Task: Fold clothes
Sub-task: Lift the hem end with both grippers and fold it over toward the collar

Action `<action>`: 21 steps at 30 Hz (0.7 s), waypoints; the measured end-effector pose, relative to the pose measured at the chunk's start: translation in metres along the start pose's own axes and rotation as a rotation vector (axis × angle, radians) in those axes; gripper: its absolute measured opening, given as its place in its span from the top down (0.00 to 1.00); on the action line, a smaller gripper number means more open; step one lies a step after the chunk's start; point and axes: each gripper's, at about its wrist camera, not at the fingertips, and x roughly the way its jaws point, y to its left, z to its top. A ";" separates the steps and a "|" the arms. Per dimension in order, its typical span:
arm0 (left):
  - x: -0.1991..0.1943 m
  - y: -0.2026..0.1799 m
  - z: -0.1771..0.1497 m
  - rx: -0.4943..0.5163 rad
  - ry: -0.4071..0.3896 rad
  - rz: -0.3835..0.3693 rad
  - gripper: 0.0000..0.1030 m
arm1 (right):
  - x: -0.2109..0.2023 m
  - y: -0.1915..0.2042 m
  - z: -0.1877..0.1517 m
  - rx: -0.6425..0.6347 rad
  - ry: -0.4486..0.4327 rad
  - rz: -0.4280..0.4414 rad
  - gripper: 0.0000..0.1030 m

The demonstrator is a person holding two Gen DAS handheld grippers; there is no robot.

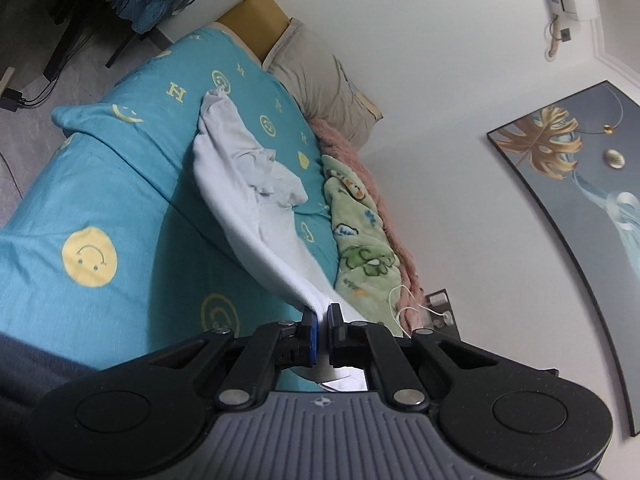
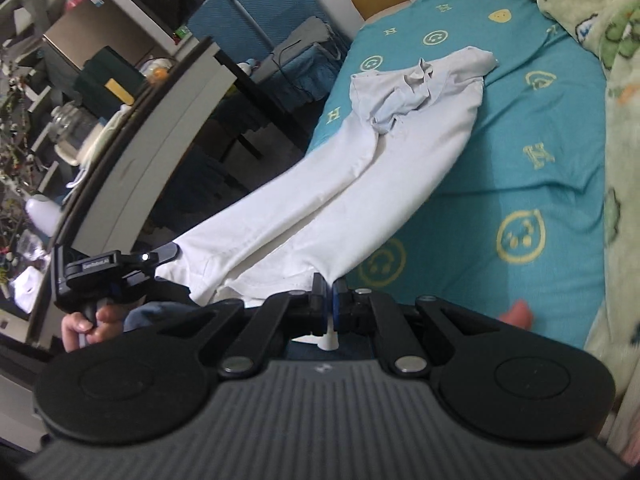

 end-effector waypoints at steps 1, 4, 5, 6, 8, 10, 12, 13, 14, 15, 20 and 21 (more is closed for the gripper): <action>-0.001 0.000 0.001 -0.005 0.001 0.000 0.96 | -0.003 -0.001 -0.003 0.010 -0.006 0.006 0.95; 0.005 -0.001 0.008 0.010 0.000 0.015 0.95 | -0.001 -0.005 0.002 0.054 -0.026 0.005 0.95; 0.008 -0.003 0.011 0.021 -0.002 0.023 0.95 | 0.001 -0.007 0.007 0.066 -0.036 0.000 0.95; 0.014 -0.003 0.017 0.026 0.000 0.034 0.95 | 0.004 -0.011 0.013 0.086 -0.048 -0.007 0.95; 0.026 -0.004 0.031 0.039 0.009 0.047 0.95 | 0.012 -0.020 0.026 0.129 -0.071 -0.017 0.95; 0.042 -0.003 0.047 0.057 0.011 0.078 0.95 | 0.025 -0.030 0.042 0.166 -0.086 -0.033 0.95; 0.062 0.000 0.065 0.071 0.008 0.097 0.95 | 0.037 -0.040 0.057 0.202 -0.100 -0.049 0.95; 0.073 0.002 0.075 0.075 0.005 0.106 0.95 | 0.046 -0.044 0.066 0.215 -0.103 -0.060 0.95; 0.084 0.005 0.084 0.080 0.002 0.115 0.95 | 0.054 -0.049 0.074 0.227 -0.106 -0.072 0.95; 0.095 0.008 0.093 0.084 -0.001 0.124 0.95 | 0.063 -0.054 0.082 0.233 -0.107 -0.087 0.94; 0.161 0.021 0.136 0.155 -0.016 0.218 0.95 | 0.112 -0.079 0.122 0.237 -0.118 -0.158 0.94; 0.174 0.025 0.144 0.168 -0.018 0.238 0.95 | 0.123 -0.084 0.130 0.232 -0.120 -0.172 0.94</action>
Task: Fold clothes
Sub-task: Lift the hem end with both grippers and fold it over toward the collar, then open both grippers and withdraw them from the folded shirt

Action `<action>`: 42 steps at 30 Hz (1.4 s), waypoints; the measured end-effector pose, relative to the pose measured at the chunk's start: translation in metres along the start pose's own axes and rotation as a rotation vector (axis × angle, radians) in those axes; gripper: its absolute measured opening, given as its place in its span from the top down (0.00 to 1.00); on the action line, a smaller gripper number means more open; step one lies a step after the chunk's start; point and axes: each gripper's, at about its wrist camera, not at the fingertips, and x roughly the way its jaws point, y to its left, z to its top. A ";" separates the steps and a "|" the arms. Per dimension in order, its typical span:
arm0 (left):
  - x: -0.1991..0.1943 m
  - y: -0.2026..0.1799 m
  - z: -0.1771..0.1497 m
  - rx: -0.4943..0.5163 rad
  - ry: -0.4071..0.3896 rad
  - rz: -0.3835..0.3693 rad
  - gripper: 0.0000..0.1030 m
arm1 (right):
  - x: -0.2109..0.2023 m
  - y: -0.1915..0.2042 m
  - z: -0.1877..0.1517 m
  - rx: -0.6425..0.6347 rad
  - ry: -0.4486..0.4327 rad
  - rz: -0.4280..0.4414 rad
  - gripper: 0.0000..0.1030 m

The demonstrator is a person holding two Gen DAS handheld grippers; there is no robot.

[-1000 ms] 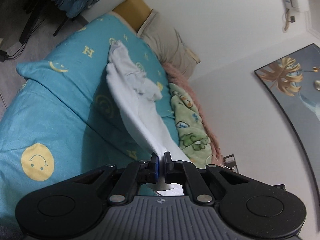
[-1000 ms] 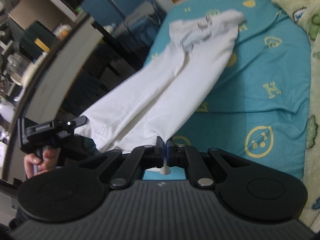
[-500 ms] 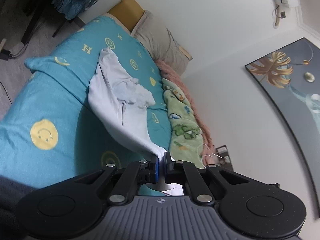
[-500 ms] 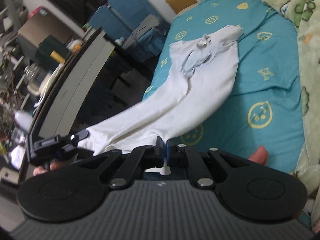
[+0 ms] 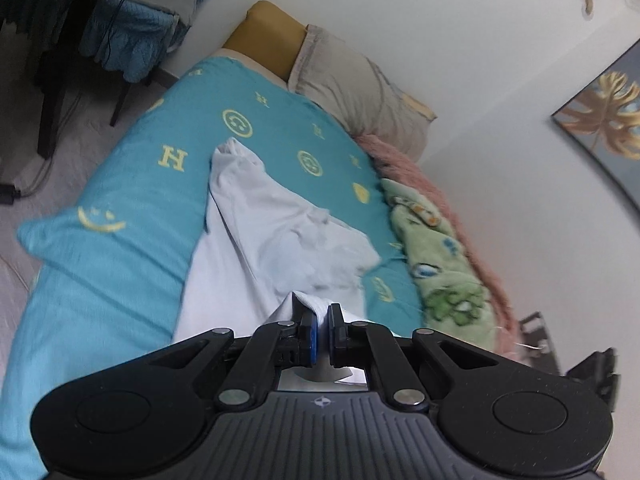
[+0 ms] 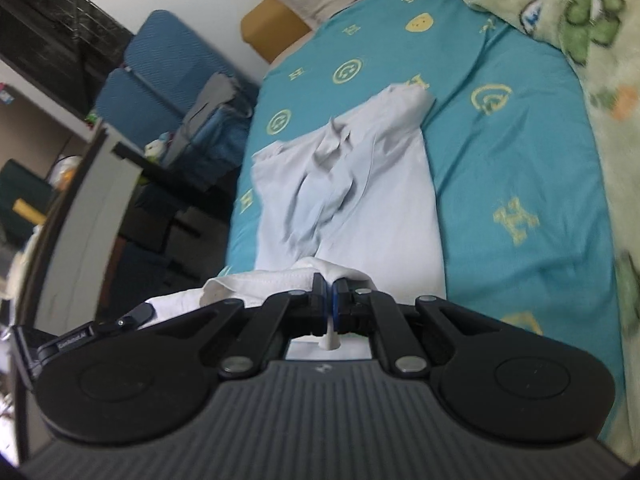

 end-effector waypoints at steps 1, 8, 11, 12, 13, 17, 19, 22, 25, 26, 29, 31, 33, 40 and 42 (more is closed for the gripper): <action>0.014 0.002 0.007 0.013 -0.002 0.020 0.95 | 0.012 -0.001 0.007 -0.006 -0.004 -0.014 0.94; 0.120 0.029 0.042 0.093 0.026 0.140 0.95 | 0.106 -0.016 0.045 -0.077 0.013 -0.129 0.94; 0.152 0.044 0.046 0.109 0.060 0.171 0.95 | 0.141 -0.022 0.050 -0.127 0.037 -0.192 0.94; 0.160 0.049 0.045 0.113 0.071 0.180 0.95 | 0.149 -0.023 0.049 -0.150 0.043 -0.212 0.94; 0.165 0.053 0.043 0.119 0.077 0.184 0.95 | 0.156 -0.024 0.047 -0.172 0.048 -0.227 0.94; 0.176 0.061 0.037 0.150 0.085 0.194 0.94 | 0.168 -0.024 0.038 -0.229 0.047 -0.266 0.93; 0.171 0.058 0.035 0.167 0.073 0.196 0.91 | 0.163 -0.020 0.036 -0.240 0.036 -0.274 0.92; 0.154 0.041 0.031 0.208 0.056 0.210 0.56 | 0.148 -0.008 0.035 -0.252 0.036 -0.283 0.89; 0.129 0.016 0.024 0.286 0.015 0.227 0.45 | 0.124 0.009 0.026 -0.279 0.014 -0.291 0.49; 0.118 0.006 0.020 0.308 0.005 0.228 0.44 | 0.114 0.016 0.021 -0.291 -0.007 -0.286 0.39; 0.086 -0.023 0.009 0.373 -0.027 0.230 0.36 | 0.083 0.038 0.004 -0.336 -0.055 -0.282 0.30; 0.064 -0.043 0.000 0.426 -0.058 0.242 0.26 | 0.063 0.050 -0.007 -0.348 -0.083 -0.276 0.30; 0.040 -0.061 -0.011 0.466 -0.095 0.242 0.22 | 0.043 0.061 -0.019 -0.353 -0.113 -0.273 0.30; -0.033 -0.105 -0.061 0.608 -0.207 0.280 0.17 | -0.027 0.090 -0.067 -0.346 -0.245 -0.250 0.30; -0.050 -0.110 -0.075 0.615 -0.224 0.280 0.17 | -0.044 0.096 -0.083 -0.344 -0.282 -0.239 0.30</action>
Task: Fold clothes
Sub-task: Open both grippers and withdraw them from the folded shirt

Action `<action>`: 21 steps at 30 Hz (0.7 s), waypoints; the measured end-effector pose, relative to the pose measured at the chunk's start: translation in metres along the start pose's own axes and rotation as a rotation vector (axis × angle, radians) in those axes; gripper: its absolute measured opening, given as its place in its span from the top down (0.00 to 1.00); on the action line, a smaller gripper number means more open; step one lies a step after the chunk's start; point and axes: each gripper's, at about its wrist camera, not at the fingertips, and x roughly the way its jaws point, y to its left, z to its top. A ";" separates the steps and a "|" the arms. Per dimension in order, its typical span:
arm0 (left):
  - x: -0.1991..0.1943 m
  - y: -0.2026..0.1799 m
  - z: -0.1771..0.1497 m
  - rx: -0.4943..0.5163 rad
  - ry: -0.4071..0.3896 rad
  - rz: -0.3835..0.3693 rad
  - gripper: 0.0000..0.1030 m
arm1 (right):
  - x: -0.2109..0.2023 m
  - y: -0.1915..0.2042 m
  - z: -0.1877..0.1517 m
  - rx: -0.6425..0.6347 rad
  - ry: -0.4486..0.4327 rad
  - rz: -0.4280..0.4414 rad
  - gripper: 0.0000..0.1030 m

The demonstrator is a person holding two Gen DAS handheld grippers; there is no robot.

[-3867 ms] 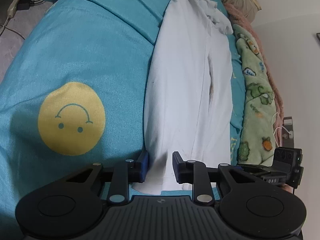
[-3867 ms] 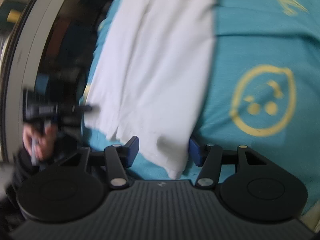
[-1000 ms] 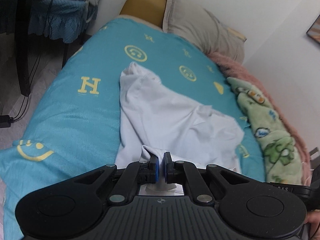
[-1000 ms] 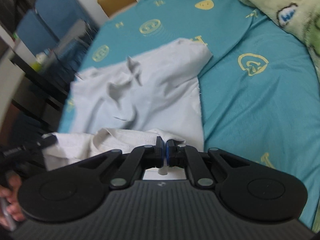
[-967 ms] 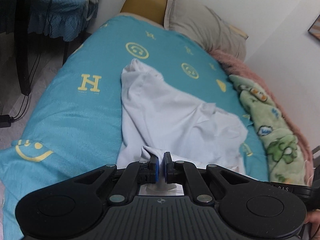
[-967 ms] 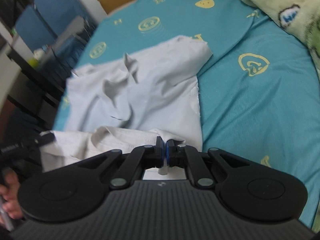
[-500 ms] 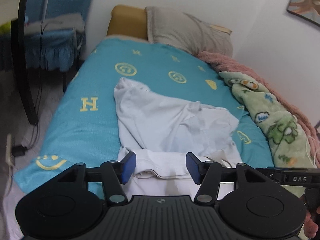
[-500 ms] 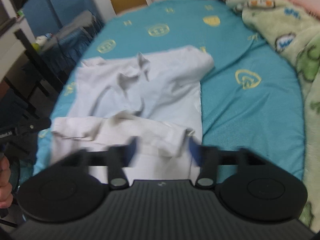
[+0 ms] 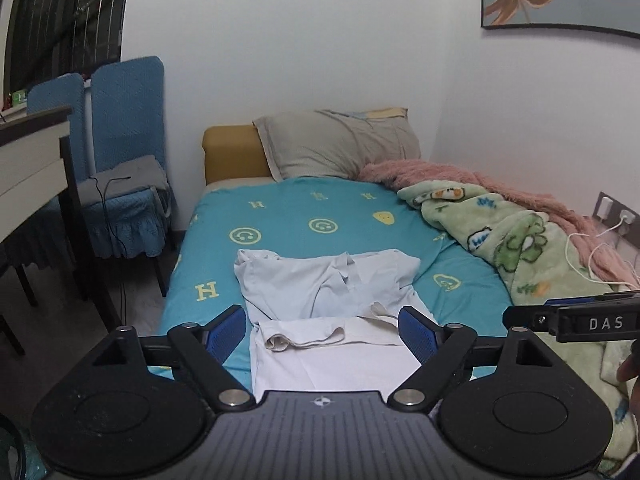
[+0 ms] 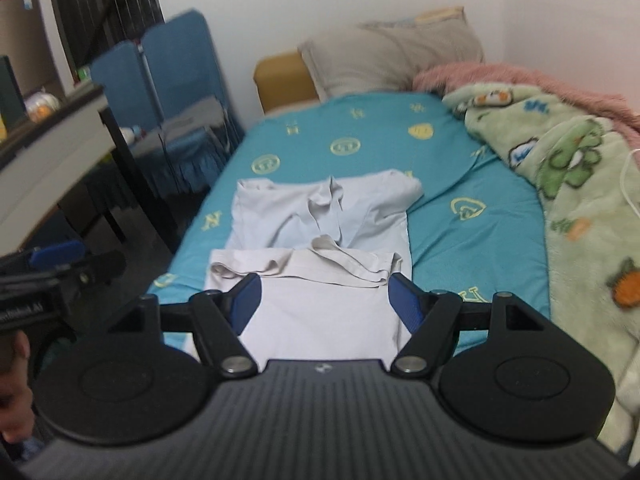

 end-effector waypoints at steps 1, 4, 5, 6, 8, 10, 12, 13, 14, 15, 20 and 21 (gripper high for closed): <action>-0.009 -0.003 -0.004 0.004 -0.008 0.002 0.17 | -0.010 0.002 -0.005 0.005 -0.016 0.004 0.30; -0.031 -0.008 -0.016 0.001 -0.026 0.005 0.16 | -0.031 0.007 -0.020 0.001 -0.057 0.000 0.30; -0.037 -0.010 -0.020 -0.002 -0.032 0.006 0.16 | -0.034 0.009 -0.025 -0.008 -0.066 -0.006 0.30; -0.044 -0.011 -0.025 -0.006 -0.037 0.006 0.15 | -0.038 0.011 -0.030 -0.017 -0.075 -0.013 0.30; -0.053 -0.011 -0.033 -0.028 -0.038 -0.002 0.15 | -0.040 0.013 -0.039 -0.025 -0.088 -0.021 0.30; -0.055 -0.006 -0.040 -0.079 -0.013 -0.027 0.15 | -0.041 0.012 -0.045 -0.020 -0.095 -0.021 0.30; -0.050 0.000 -0.047 -0.124 0.025 -0.053 0.15 | -0.040 0.011 -0.049 -0.009 -0.091 -0.017 0.30; -0.045 0.002 -0.049 -0.144 0.045 -0.060 0.15 | -0.039 0.010 -0.050 -0.004 -0.089 -0.013 0.30; -0.039 0.006 -0.053 -0.164 0.067 -0.062 0.15 | -0.038 0.010 -0.051 0.000 -0.088 -0.011 0.30; -0.034 0.008 -0.055 -0.177 0.090 -0.061 0.15 | -0.038 0.009 -0.052 0.002 -0.088 -0.012 0.30; -0.008 0.016 -0.069 -0.207 0.183 -0.071 0.15 | -0.035 0.004 -0.056 0.029 -0.081 -0.024 0.30; -0.003 0.016 -0.071 -0.209 0.202 -0.069 0.15 | -0.034 0.003 -0.057 0.033 -0.078 -0.026 0.30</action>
